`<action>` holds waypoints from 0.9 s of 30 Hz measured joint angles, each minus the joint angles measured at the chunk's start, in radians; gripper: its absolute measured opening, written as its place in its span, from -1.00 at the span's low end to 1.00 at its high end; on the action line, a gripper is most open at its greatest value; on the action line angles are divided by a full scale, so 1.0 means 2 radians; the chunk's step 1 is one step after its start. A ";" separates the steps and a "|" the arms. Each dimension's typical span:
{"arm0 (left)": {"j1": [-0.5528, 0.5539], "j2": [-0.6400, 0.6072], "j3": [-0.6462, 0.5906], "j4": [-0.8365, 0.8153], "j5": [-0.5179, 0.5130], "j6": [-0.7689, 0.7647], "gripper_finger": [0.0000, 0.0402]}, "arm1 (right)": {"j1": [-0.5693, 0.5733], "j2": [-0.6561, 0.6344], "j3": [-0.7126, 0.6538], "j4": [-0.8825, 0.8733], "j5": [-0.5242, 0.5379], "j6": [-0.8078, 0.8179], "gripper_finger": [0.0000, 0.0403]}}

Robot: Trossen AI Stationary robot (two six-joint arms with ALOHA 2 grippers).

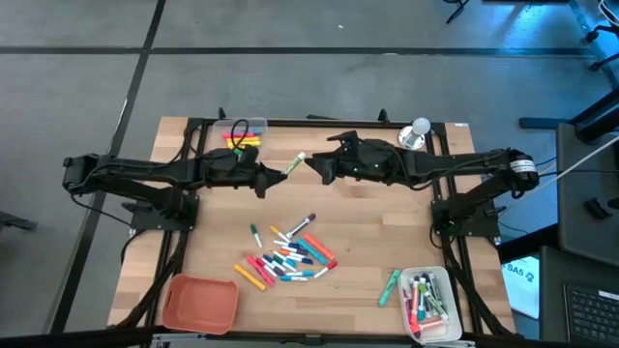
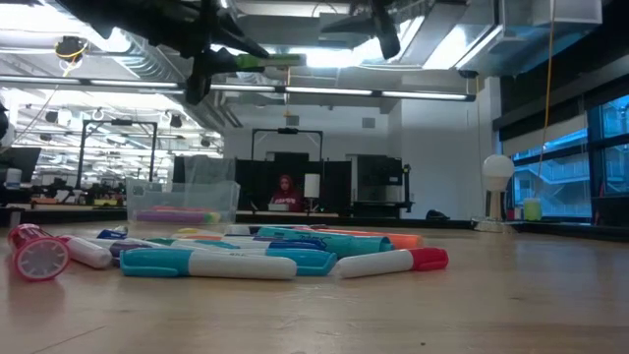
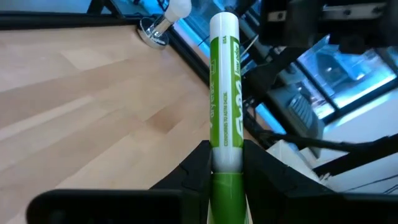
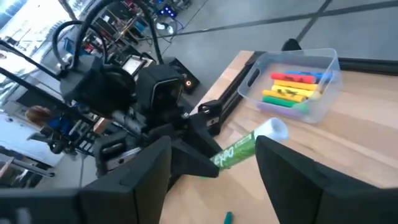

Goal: Pick & Place Markers
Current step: Put the middle center pitch green pen into the white bin

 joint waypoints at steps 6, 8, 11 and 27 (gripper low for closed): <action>0.000 0.000 0.000 0.054 0.027 -0.014 -0.67 | -0.001 0.001 0.000 -0.006 0.001 0.000 0.16; 0.000 0.000 0.001 0.072 0.036 -0.014 -0.67 | -0.001 0.001 0.000 -0.006 0.001 0.004 0.16; 0.000 0.000 0.001 0.080 0.039 -0.014 -0.67 | -0.001 0.001 0.000 -0.006 0.001 0.006 0.16; 0.000 0.004 0.001 0.137 -0.010 0.025 -0.66 | -0.001 0.057 0.000 0.113 0.023 0.039 0.16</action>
